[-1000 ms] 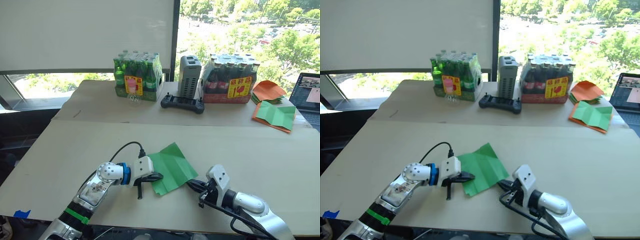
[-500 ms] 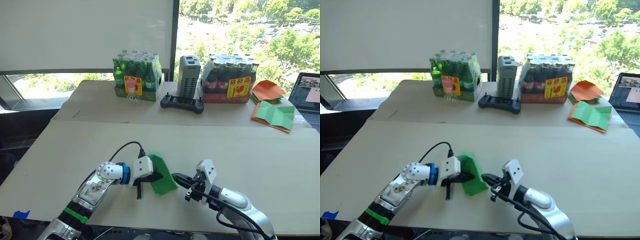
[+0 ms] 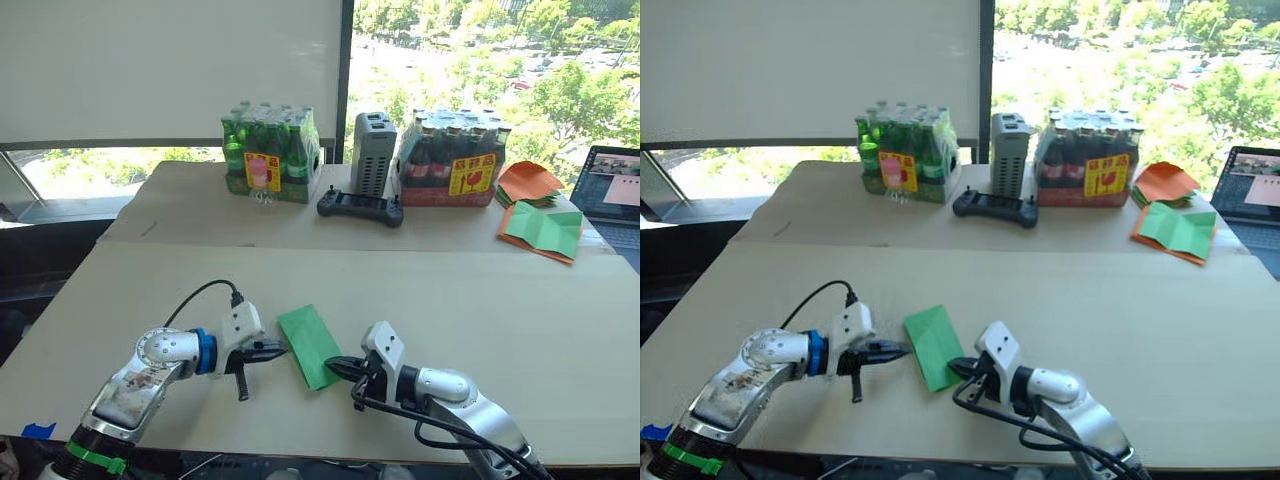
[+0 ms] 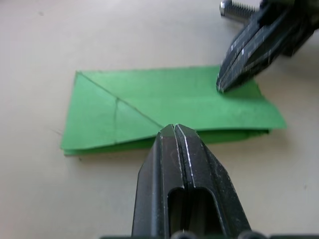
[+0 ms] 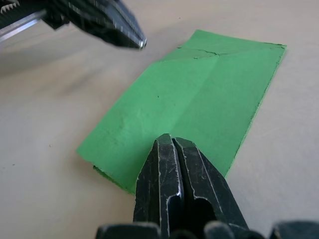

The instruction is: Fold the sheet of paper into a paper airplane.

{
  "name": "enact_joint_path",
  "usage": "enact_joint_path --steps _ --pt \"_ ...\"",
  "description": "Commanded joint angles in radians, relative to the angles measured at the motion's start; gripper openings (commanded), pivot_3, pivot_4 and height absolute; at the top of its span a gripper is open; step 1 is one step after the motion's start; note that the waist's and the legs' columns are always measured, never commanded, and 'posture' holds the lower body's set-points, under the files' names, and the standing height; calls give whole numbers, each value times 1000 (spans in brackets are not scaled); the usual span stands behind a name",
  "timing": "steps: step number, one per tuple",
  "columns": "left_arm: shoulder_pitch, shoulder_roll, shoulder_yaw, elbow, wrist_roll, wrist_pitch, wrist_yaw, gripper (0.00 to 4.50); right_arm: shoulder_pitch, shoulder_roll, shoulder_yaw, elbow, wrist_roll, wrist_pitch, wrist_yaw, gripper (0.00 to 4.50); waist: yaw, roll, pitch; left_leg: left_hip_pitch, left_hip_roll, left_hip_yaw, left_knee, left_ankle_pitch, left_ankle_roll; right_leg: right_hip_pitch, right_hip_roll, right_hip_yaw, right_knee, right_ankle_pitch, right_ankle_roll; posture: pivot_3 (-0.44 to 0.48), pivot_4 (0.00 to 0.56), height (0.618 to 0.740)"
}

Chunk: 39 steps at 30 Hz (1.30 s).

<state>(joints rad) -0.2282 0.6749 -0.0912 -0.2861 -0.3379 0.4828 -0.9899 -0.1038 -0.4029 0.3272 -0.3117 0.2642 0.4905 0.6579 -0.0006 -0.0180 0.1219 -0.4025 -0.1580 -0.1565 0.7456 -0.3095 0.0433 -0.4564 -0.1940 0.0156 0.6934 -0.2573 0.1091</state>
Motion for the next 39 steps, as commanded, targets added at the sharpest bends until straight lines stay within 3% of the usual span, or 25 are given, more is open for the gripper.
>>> enact_joint_path --steps 1,6,13,16,22,39 --pt "-38 -48 -16 20 -26 8 12 0 -4 -9 11 34 -21 35 0 34 0 0 0 0 0 0 0 0 0 0 0 0 0 0 0 0 150 675" --pt "-54 -111 -94 148 29 -49 10 0 -24 -12 -1 6 -17 63 -1 34 -3 -1 0 -2 0 1 0 3 -6 1 0 1 0 0 0 0 150 675" --pt "-52 -93 -203 295 187 -194 5 0 -52 -20 -30 -55 10 77 13 34 11 -1 0 -3 0 1 0 3 -6 0 -1 1 0 0 0 0 150 675" --pt "-59 -93 -202 302 193 -207 -1 0 -101 -13 -44 -40 13 63 24 34 12 -1 0 -3 0 1 0 2 -5 0 -1 1 0 0 0 0 150 675" --pt "-48 -82 -204 288 203 -215 -3 0 -250 0 -12 170 -68 -17 45 34 10 -1 0 -3 0 0 0 3 -6 0 -1 0 0 0 0 0 150 675" --pt "-26 -65 -204 253 209 -201 11 0 -292 41 21 285 -144 -81 87 34 -3 0 0 -3 0 1 0 3 -6 0 -1 1 0 0 0 0 150 675"
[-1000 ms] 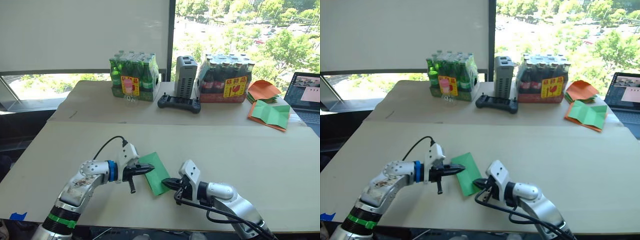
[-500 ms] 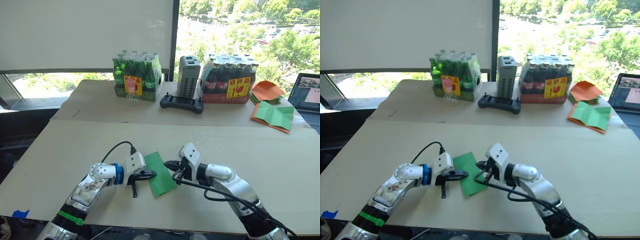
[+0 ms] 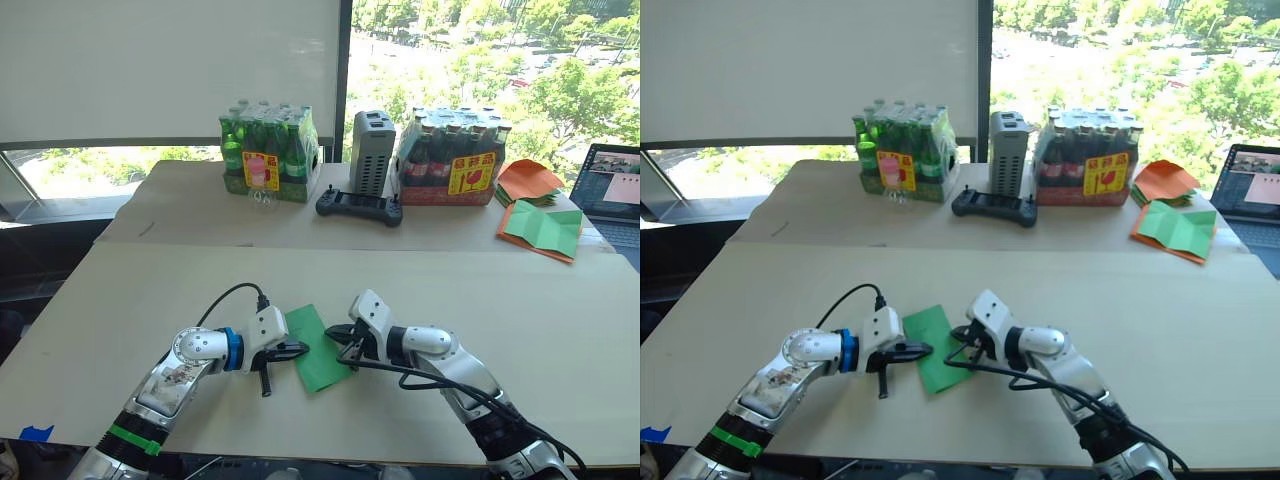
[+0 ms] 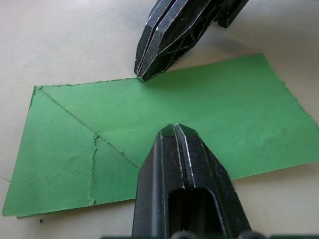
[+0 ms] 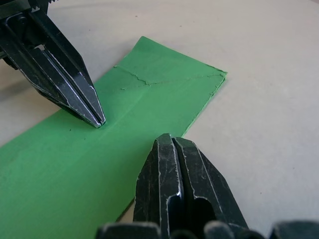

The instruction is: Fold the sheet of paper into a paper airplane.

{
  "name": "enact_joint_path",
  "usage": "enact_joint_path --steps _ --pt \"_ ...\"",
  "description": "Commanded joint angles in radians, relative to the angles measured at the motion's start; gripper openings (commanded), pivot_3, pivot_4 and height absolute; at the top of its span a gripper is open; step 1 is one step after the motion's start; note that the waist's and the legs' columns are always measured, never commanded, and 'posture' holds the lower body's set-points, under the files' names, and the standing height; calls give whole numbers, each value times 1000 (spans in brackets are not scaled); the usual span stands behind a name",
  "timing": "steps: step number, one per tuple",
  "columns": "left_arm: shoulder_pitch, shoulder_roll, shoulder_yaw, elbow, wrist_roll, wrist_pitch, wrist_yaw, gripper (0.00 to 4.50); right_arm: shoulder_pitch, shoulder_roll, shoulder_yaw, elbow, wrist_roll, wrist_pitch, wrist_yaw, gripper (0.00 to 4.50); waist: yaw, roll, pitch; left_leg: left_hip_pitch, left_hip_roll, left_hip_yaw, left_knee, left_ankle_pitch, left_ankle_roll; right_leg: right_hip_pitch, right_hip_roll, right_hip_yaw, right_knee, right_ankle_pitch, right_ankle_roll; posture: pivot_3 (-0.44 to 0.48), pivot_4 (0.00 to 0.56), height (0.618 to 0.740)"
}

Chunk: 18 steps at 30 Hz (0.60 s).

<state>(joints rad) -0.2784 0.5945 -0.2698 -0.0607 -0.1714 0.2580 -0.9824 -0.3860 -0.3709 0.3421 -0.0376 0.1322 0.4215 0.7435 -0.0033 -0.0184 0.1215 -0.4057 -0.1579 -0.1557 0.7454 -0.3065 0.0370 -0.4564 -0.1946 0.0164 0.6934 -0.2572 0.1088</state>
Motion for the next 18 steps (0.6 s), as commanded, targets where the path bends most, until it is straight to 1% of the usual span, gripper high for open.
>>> enact_joint_path --steps 1,4,8,11,18 --pt "26 17 -24 25 43 25 3 0 -21 22 -9 15 -8 -23 -8 34 0 0 0 0 0 0 0 0 0 0 0 0 0 0 0 0 150 675" --pt "28 18 -21 23 44 26 2 0 -42 47 -36 12 7 -51 -12 34 -1 0 0 0 0 0 0 0 0 0 0 0 0 0 0 0 150 675" --pt "27 19 -21 22 45 26 1 0 -56 43 -14 25 -15 -50 2 34 -1 0 0 -1 0 0 0 0 0 -1 0 0 0 0 0 0 150 675" --pt "25 19 -21 25 47 24 -1 0 -66 43 21 65 -56 -27 -2 34 -1 0 0 0 0 0 0 0 0 -1 0 0 0 0 0 0 150 675" --pt "23 19 -19 27 49 22 -4 0 -92 90 30 142 -98 4 -41 34 -8 0 0 1 0 0 0 0 0 0 0 0 1 0 0 0 150 675"
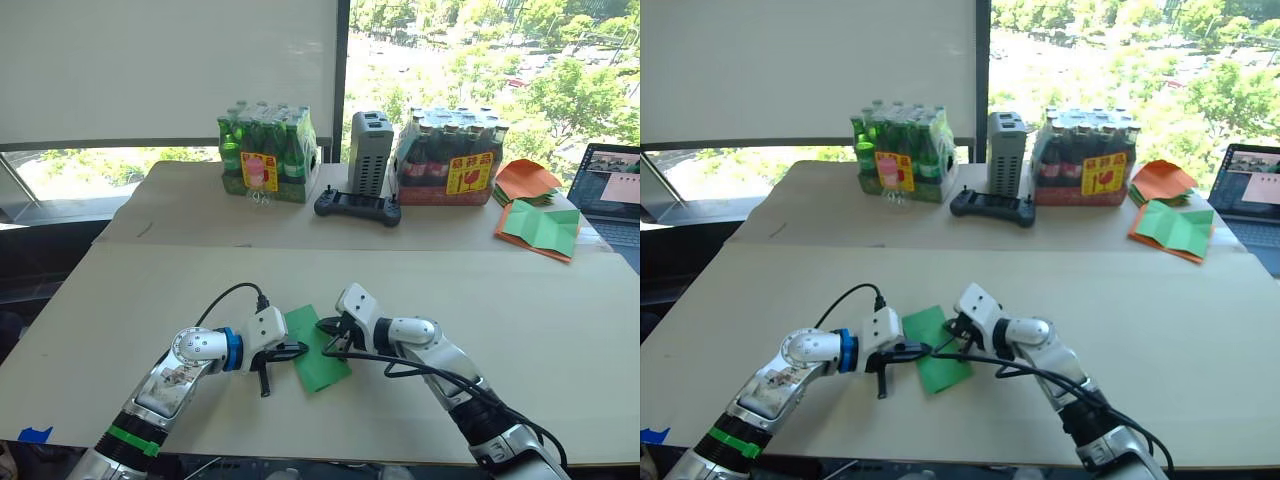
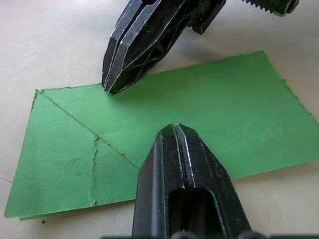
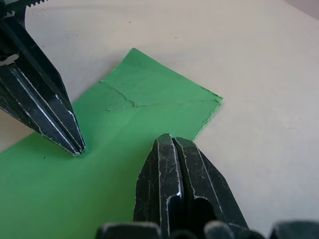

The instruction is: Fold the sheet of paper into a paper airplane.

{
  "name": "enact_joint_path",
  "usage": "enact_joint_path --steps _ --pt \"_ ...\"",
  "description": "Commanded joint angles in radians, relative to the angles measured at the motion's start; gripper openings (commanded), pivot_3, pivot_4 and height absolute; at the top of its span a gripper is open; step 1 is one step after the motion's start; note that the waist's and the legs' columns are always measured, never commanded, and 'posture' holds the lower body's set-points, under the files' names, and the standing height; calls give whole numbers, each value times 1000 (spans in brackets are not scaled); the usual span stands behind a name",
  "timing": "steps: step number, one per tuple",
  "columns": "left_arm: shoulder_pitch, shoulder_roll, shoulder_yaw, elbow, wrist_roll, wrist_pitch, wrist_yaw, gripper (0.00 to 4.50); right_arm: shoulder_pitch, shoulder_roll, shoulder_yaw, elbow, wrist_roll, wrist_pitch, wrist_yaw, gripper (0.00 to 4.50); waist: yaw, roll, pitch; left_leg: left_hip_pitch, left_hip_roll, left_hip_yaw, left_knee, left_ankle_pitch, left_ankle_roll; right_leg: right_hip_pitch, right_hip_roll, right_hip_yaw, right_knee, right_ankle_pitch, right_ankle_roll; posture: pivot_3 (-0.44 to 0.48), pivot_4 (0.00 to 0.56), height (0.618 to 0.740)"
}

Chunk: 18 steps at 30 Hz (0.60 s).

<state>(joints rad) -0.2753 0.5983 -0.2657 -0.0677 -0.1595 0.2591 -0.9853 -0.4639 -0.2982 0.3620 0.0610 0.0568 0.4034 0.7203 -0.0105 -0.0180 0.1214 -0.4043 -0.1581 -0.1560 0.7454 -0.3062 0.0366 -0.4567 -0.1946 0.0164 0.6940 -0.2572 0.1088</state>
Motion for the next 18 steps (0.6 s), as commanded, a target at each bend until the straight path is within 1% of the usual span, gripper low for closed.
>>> enact_joint_path --steps 1,9,18 --pt "19 15 -24 34 38 21 -1 0 -23 24 8 52 -24 21 -20 34 -2 0 0 0 0 0 0 0 0 0 0 0 0 0 0 0 150 675" --pt "21 14 -25 27 41 22 1 0 -119 72 -5 142 -34 -1 -32 34 -2 0 0 0 0 0 0 0 0 -1 0 0 1 0 0 0 150 675" --pt "27 18 -26 19 43 23 1 0 -151 109 -21 216 -47 -28 -53 34 -3 0 0 0 0 0 0 0 -1 -1 0 0 2 0 0 0 150 675"
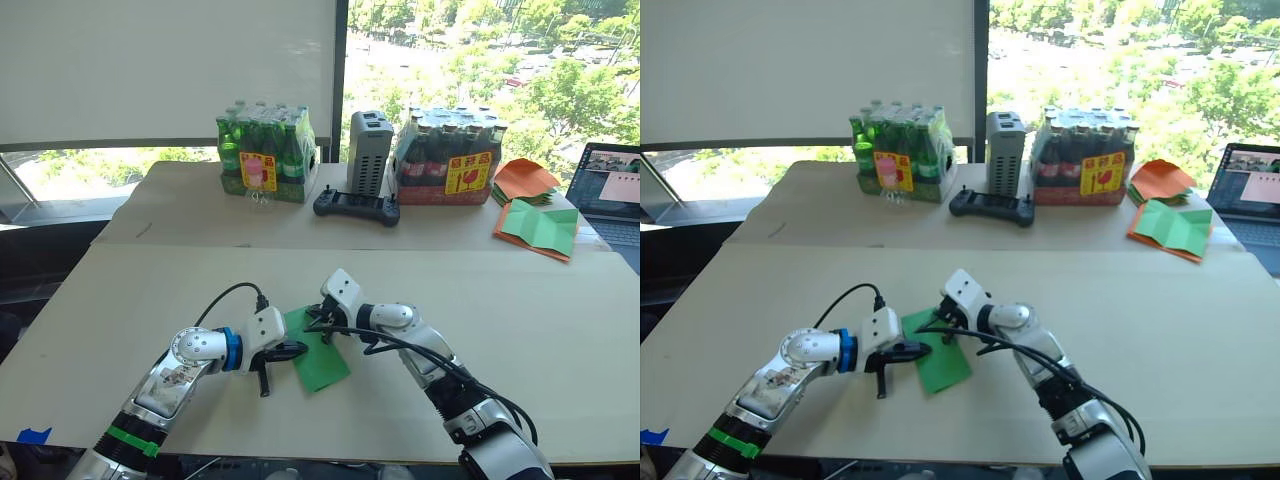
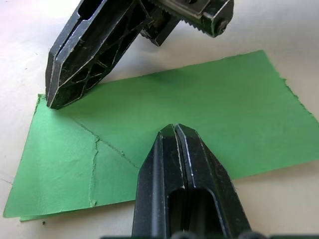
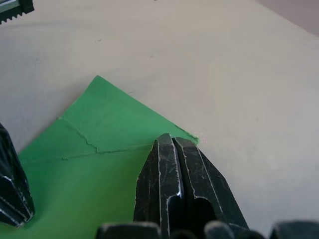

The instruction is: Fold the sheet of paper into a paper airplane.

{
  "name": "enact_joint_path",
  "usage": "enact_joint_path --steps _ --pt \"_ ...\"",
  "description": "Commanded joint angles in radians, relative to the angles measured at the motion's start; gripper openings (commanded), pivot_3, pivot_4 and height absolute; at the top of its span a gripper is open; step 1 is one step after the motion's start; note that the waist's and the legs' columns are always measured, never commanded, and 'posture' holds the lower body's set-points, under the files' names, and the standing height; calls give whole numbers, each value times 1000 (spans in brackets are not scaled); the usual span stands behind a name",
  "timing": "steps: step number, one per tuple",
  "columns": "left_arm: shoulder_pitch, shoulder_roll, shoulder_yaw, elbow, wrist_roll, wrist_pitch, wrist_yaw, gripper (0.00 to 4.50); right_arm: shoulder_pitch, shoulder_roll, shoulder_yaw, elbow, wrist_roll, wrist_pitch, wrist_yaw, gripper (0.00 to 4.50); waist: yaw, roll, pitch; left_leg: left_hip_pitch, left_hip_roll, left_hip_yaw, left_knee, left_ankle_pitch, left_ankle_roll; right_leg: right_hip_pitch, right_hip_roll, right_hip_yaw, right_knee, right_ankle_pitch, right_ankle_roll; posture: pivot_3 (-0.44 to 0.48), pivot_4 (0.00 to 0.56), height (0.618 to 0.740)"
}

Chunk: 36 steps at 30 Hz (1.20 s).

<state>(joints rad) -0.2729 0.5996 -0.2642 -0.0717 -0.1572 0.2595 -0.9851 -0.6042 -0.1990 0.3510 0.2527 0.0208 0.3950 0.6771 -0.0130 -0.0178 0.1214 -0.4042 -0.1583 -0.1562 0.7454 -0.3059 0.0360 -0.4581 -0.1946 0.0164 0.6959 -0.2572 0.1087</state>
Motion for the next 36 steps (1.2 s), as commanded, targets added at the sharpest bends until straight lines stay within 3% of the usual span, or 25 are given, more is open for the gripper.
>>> enact_joint_path --steps 1,7,36 --pt "25 17 -27 22 41 23 1 0 -13 11 -12 32 -12 -24 -11 34 0 0 0 0 0 0 0 0 0 0 0 0 0 0 0 0 150 675" --pt "28 19 -27 20 41 24 -1 0 -7 6 -15 34 -13 -37 -2 34 -1 0 0 0 0 0 0 0 0 0 0 0 0 0 0 0 150 675" --pt "17 16 -36 38 49 15 -10 0 219 -137 20 -316 1 125 68 34 3 0 0 0 0 0 -1 -1 2 1 0 0 -1 0 0 0 150 675"
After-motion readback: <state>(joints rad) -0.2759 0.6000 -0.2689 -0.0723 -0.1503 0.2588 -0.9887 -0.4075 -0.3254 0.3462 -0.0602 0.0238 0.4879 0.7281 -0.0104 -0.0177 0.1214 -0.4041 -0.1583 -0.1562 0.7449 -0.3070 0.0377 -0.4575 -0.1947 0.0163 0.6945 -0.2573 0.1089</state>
